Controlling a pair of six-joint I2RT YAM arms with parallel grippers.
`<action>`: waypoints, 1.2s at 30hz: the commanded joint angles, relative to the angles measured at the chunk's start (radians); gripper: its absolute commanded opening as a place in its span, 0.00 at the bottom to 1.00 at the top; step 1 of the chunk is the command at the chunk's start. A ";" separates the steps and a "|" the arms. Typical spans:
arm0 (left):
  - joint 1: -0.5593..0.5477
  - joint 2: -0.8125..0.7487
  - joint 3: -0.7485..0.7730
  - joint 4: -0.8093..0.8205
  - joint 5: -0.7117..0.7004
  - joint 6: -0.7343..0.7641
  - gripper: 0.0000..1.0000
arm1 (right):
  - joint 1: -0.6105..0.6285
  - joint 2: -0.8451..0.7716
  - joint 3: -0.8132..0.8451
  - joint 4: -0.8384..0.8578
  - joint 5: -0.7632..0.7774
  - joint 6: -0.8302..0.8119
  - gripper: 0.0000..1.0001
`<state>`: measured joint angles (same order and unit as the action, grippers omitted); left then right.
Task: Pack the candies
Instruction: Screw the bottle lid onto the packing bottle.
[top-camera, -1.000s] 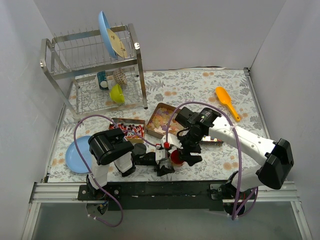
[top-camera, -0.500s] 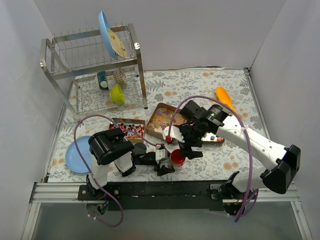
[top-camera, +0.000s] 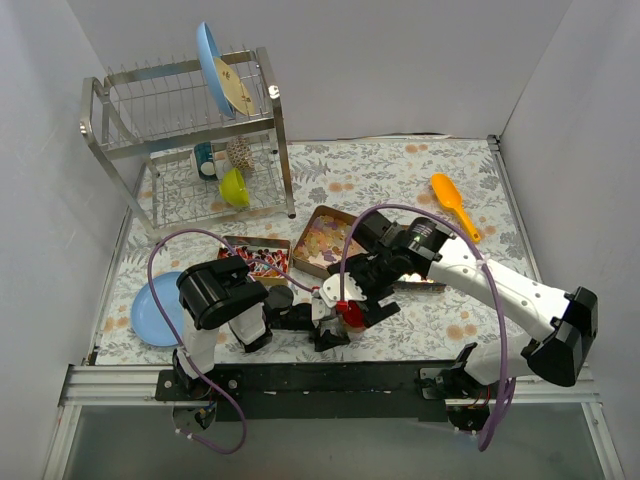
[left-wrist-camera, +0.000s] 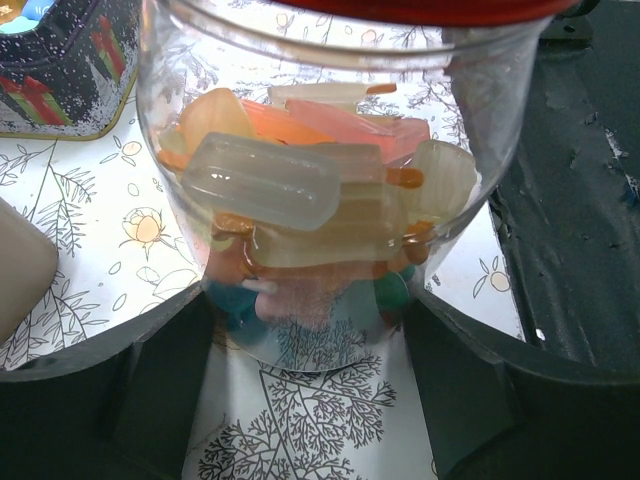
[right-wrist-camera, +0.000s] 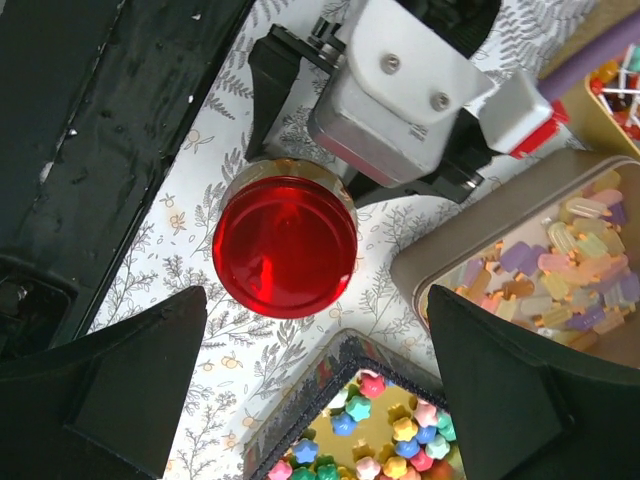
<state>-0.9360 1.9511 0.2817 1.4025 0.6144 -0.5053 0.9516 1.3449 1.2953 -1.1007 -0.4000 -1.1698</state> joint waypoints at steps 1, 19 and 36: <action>0.006 0.040 -0.007 -0.128 -0.024 0.021 0.00 | 0.015 0.025 -0.024 -0.028 -0.051 -0.085 0.98; 0.008 0.048 -0.001 -0.138 -0.024 0.014 0.00 | 0.018 0.059 -0.086 0.010 -0.057 -0.090 0.78; 0.006 0.042 0.001 -0.146 -0.059 0.017 0.00 | 0.022 0.063 -0.148 0.079 -0.023 0.401 0.43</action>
<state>-0.9348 1.9598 0.2974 1.3968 0.6193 -0.5053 0.9672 1.4120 1.2003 -1.0103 -0.4267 -1.0206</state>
